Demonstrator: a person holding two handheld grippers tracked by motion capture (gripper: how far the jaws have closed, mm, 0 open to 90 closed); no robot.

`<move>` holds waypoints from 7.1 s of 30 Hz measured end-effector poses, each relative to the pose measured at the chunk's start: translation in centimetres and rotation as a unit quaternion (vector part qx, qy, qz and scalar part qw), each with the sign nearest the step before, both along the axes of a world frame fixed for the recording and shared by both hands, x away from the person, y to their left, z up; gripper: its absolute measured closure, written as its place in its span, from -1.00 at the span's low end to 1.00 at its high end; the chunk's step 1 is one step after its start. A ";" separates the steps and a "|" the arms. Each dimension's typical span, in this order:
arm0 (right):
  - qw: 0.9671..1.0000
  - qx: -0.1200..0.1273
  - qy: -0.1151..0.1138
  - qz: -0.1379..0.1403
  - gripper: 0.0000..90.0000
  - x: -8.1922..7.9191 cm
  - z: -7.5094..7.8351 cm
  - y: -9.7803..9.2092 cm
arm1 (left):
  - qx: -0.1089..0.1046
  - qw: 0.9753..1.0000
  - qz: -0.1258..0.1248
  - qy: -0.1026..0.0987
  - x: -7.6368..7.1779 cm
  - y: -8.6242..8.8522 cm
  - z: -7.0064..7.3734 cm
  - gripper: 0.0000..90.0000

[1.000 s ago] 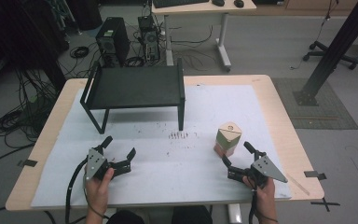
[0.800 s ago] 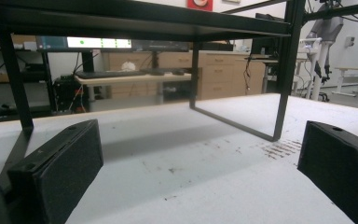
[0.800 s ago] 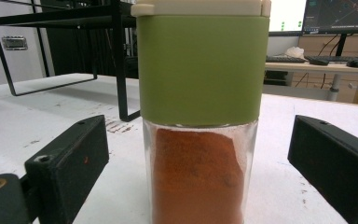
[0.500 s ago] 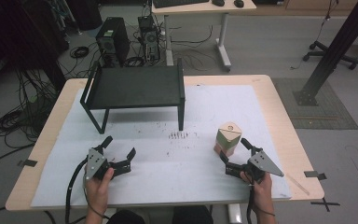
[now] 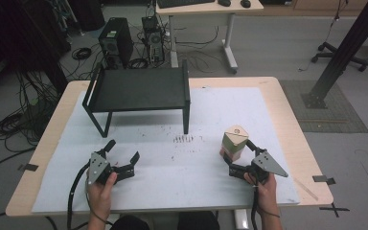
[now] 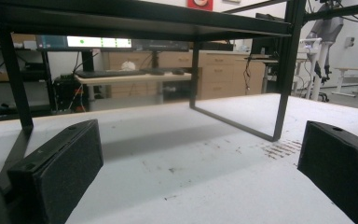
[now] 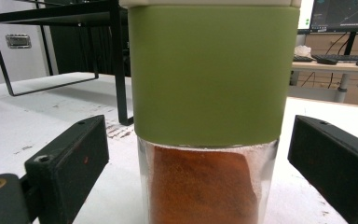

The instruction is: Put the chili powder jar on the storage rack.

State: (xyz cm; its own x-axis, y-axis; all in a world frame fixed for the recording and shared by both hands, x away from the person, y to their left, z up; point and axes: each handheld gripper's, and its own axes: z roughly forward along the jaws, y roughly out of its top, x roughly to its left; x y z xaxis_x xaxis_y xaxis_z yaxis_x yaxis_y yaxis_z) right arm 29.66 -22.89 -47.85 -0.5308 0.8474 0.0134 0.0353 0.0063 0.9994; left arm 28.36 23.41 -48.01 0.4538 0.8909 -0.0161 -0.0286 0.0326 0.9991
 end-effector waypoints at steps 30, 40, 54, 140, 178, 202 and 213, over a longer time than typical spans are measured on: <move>1.000 0.002 0.006 -0.004 -0.89 1.8 0.0 1.2 | -0.001 1.000 -0.001 -0.001 0.0 0.0 0.0 -1.00; 1.000 0.005 0.004 -0.005 -0.89 2.0 0.0 1.4 | 0.000 1.000 -0.001 -0.001 0.0 0.0 0.0 -1.00; 1.000 0.006 -0.001 -0.004 -0.89 1.9 0.0 1.4 | 0.000 1.000 0.001 0.001 0.0 0.0 0.0 -1.00; 1.000 0.005 -0.008 -0.010 -1.00 1.8 -0.1 1.4 | -0.002 1.000 0.003 0.002 0.0 0.0 0.0 -1.00; 0.999 -0.005 -0.008 -0.035 -0.94 1.7 0.0 1.7 | -0.003 1.000 0.005 0.003 0.0 0.0 0.0 -1.00; 1.000 -0.014 0.000 -0.027 -0.47 1.8 0.0 1.7 | -0.002 1.000 0.005 0.003 0.0 0.0 0.0 -1.00; 1.000 -0.004 0.004 -0.027 -0.37 1.8 0.0 1.6 | -0.003 1.000 0.005 0.004 0.0 0.0 0.0 -1.00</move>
